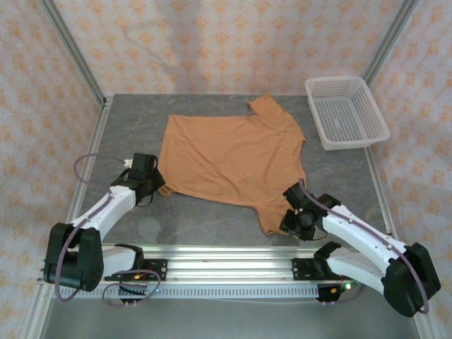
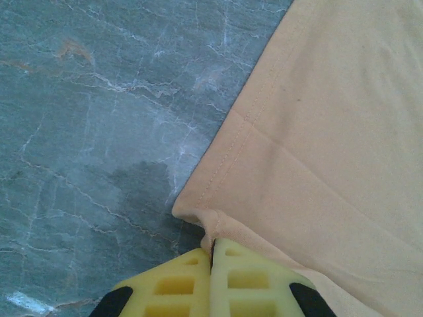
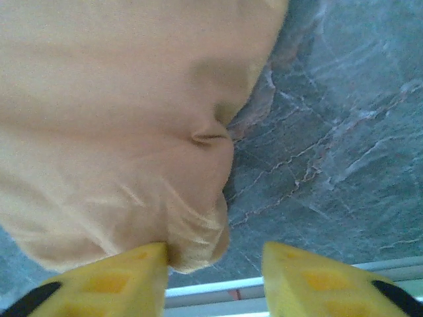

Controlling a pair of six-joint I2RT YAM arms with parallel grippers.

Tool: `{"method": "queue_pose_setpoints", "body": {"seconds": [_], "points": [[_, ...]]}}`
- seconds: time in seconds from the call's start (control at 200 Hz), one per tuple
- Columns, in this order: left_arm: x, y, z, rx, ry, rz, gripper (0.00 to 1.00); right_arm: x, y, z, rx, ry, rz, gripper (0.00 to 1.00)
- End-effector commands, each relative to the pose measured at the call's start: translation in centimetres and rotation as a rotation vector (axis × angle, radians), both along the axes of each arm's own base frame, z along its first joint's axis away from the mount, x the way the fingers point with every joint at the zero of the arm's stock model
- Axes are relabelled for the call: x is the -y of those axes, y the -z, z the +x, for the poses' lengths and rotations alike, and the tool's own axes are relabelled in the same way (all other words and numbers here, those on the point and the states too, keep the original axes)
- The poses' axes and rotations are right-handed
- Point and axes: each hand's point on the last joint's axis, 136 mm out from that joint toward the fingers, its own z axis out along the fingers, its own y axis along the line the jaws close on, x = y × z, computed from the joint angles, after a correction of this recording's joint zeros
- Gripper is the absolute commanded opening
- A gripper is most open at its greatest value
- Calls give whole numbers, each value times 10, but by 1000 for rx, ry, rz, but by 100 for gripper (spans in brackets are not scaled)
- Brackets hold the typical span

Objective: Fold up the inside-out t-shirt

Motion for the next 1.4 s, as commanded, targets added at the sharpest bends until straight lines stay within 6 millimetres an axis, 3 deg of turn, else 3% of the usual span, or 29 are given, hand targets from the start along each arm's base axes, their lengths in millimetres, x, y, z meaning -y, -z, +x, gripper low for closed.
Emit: {"method": "queue_pose_setpoints", "body": {"seconds": [0.0,0.085,0.315,0.465,0.505,0.58,0.676,0.776,0.876,1.101,1.156,1.221,1.296,1.391], "points": [[-1,0,2,0,-15,-11,0,-10,5,16,48,31,34,26],[-1,0,1,-4,-15,-10,0,-8,0,25,58,9,-17,0],[-5,-2,-3,-16,-20,17,0,-1,-38,34,98,-69,-79,0],[-4,-1,-2,-10,-18,6,0,-3,-20,15,29,-71,-41,0],[-3,0,-2,-13,-15,2,0,0,-11,9,2,-66,-48,5],[-1,1,-1,-16,-11,-6,0,6,-4,1,-19,-52,-64,35],[0,2,1,-18,-7,-12,0,10,-11,2,20,-28,-63,56],[2,2,2,-16,-7,-20,0,12,-18,8,73,3,-58,65],[3,2,2,-15,-6,-26,0,9,-12,11,87,29,-36,65],[2,-2,0,-16,-1,-19,0,-2,6,25,110,53,-2,46],[2,-3,0,-14,-1,-19,0,-3,7,28,119,50,-6,38],[1,-4,-1,-15,-2,-17,0,-3,7,31,125,48,-14,21],[0,-7,-3,-21,-3,-10,0,-2,0,33,133,35,-27,0],[0,-20,-3,-10,8,-2,0,4,-23,40,178,16,-58,0]]}}
